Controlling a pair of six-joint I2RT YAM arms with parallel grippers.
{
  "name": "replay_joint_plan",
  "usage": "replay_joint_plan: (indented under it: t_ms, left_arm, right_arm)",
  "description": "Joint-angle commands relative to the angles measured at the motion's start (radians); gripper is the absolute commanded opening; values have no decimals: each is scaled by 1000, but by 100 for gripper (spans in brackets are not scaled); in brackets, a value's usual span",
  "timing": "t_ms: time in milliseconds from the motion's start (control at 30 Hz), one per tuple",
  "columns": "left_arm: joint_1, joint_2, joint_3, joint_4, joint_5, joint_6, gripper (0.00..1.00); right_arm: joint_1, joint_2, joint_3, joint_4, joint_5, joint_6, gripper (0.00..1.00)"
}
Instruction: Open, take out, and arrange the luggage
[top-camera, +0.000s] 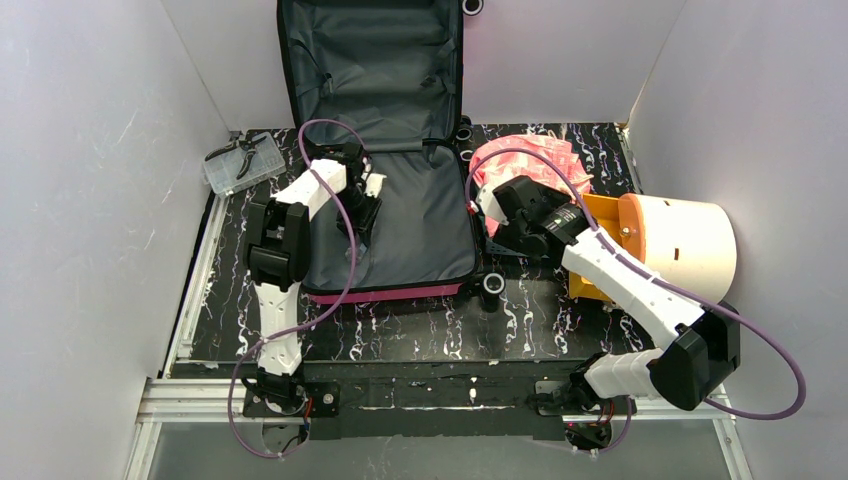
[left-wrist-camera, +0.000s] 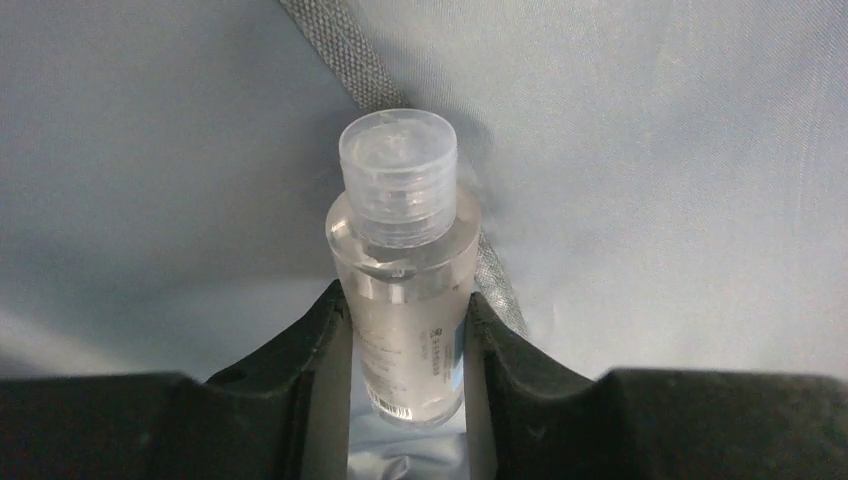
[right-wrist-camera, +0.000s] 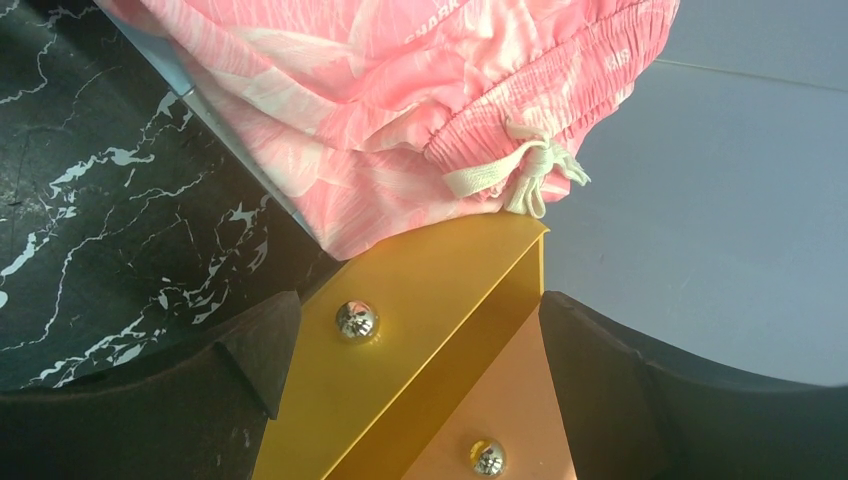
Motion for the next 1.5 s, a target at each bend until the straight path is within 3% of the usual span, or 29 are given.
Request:
replay_joint_plan:
  t_ms: [0, 67, 167, 267, 467, 633, 733, 767, 800, 933, 1133, 1233, 1467]
  left_arm:
    - [-3, -51, 1, 41, -48, -16, 10]
    - [-3, -65, 24, 39, -55, -24, 0]
    - [5, -117, 87, 37, 13, -52, 0]
    - [22, -170, 227, -5, 207, -93, 0]
    - [37, -283, 430, -29, 495, -175, 0]
    - [102, -399, 387, 175, 639, -424, 0]
    - [106, -436, 357, 231, 651, -497, 0]
    - [107, -448, 339, 251, 662, -523, 0]
    - [107, -457, 327, 267, 669, -541, 0]
    - [103, -474, 315, 299, 683, -544, 0]
    - [102, -465, 324, 319, 703, -556, 0]
    - [102, -462, 320, 340, 721, -591, 0]
    - [98, -466, 295, 359, 750, -615, 0]
  right_arm:
    - [7, -13, 33, 44, 11, 6, 99]
    - [12, 2, 66, 54, 8, 35, 98]
    - [18, 27, 174, 94, -52, 171, 98]
    - [17, 29, 261, 198, -218, 346, 99]
    - [15, 66, 279, 613, -721, 758, 98]
    - [9, 156, 279, 884, -797, 1147, 98]
    - [12, 223, 250, 1189, -941, 1387, 98]
    - [13, 242, 243, 1260, -968, 1342, 98]
    - [16, 254, 242, 1299, -983, 1446, 98]
    - [26, 281, 245, 1359, -1013, 1444, 99]
    - [37, 341, 309, 1331, -1093, 1439, 100]
    - [38, 357, 303, 1330, -1071, 1450, 91]
    - [38, 374, 324, 1307, -1044, 1412, 81]
